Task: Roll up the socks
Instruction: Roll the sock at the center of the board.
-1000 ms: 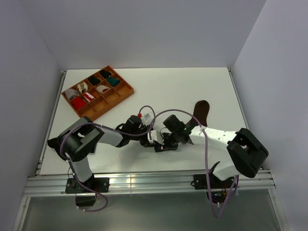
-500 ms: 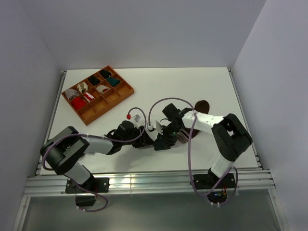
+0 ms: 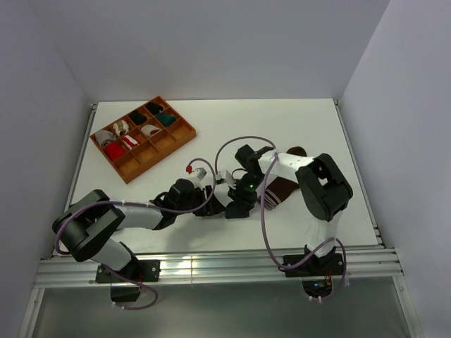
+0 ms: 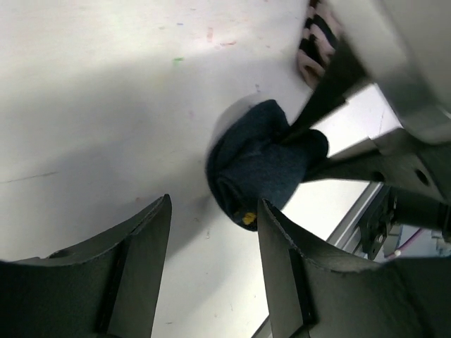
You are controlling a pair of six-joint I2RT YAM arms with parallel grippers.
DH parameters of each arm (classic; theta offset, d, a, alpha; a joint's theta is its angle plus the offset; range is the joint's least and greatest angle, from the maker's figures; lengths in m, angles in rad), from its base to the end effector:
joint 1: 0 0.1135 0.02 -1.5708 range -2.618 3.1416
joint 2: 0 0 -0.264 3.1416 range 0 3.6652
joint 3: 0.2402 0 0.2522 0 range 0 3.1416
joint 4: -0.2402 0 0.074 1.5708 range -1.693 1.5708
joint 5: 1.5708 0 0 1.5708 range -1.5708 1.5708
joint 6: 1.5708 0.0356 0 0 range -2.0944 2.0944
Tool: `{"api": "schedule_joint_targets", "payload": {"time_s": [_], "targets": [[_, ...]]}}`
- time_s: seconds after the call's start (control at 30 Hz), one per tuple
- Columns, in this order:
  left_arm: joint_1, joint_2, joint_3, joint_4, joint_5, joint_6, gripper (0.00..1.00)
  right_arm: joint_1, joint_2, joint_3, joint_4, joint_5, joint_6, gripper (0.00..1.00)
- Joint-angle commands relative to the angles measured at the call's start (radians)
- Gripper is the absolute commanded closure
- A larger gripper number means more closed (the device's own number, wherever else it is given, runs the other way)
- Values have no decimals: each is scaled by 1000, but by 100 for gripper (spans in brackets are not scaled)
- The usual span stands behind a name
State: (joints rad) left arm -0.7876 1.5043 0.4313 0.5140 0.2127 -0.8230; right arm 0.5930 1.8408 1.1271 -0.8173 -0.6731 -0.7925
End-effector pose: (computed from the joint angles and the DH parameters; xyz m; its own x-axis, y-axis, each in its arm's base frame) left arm 0.1812 -0.1927 0.1326 -0.8549 -0.1571 -0.4944 0.2826 0.6583 -0.6977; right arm 0.2521 0.1966 0.1512 -0.2559 -0.8439 -0.4715 -0.9113 0.0479 0.4090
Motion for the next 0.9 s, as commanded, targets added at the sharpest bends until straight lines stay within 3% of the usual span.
{"api": "schedule_joint_targets", "payload": {"time_s": [0.0,0.23,0.6,0.87], "targets": [[-27,-7,20,102,36,76,43,-7,84,-3,-26,96,1,80],[-53,39,26,173,80,82,41,-12,118,30,-43,102,24,80],[-70,143,90,129,68,81,43,-21,159,71,-79,89,50,80],[-75,198,130,40,65,84,59,-21,155,83,-82,76,82,78]]}}
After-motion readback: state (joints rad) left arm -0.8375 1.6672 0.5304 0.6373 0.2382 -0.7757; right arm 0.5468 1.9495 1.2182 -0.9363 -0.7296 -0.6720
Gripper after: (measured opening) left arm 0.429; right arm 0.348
